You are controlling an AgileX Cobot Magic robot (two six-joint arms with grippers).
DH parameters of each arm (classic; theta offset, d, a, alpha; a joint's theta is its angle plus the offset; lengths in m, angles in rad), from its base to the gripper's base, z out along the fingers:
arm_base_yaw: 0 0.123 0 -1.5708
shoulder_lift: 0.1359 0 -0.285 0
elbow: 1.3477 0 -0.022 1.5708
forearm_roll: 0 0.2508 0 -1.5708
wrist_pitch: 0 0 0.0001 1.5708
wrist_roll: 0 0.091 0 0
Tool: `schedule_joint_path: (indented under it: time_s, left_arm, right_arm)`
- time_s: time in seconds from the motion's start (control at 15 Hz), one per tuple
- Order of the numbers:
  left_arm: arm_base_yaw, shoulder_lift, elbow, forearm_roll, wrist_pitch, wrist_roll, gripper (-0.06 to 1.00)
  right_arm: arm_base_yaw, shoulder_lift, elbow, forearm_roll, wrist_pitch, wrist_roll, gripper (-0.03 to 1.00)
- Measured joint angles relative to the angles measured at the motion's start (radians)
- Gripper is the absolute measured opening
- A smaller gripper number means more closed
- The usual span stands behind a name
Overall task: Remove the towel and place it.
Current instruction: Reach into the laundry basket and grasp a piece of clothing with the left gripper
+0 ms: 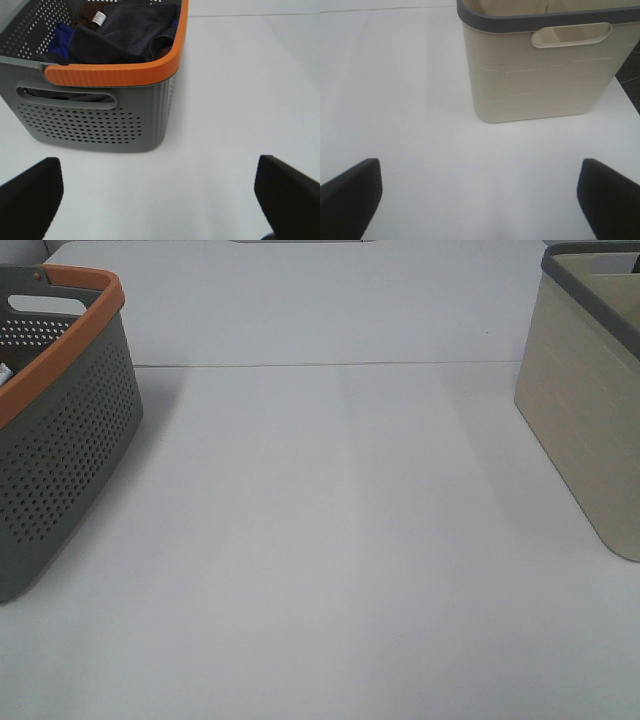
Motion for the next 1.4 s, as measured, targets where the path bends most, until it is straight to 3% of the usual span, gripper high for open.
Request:
schedule_joint_path:
  time_s: [0.2, 1.4]
  left_arm:
    - [0.000, 0.000, 0.000, 0.032, 0.000, 0.001, 0.98]
    - [0.000, 0.000, 0.000, 0.032, 0.000, 0.001, 0.98]
  right_arm:
    - [0.000, 0.000, 0.000, 0.000, 0.000, 0.000, 0.96]
    - [0.000, 0.000, 0.000, 0.000, 0.000, 0.000, 0.96]
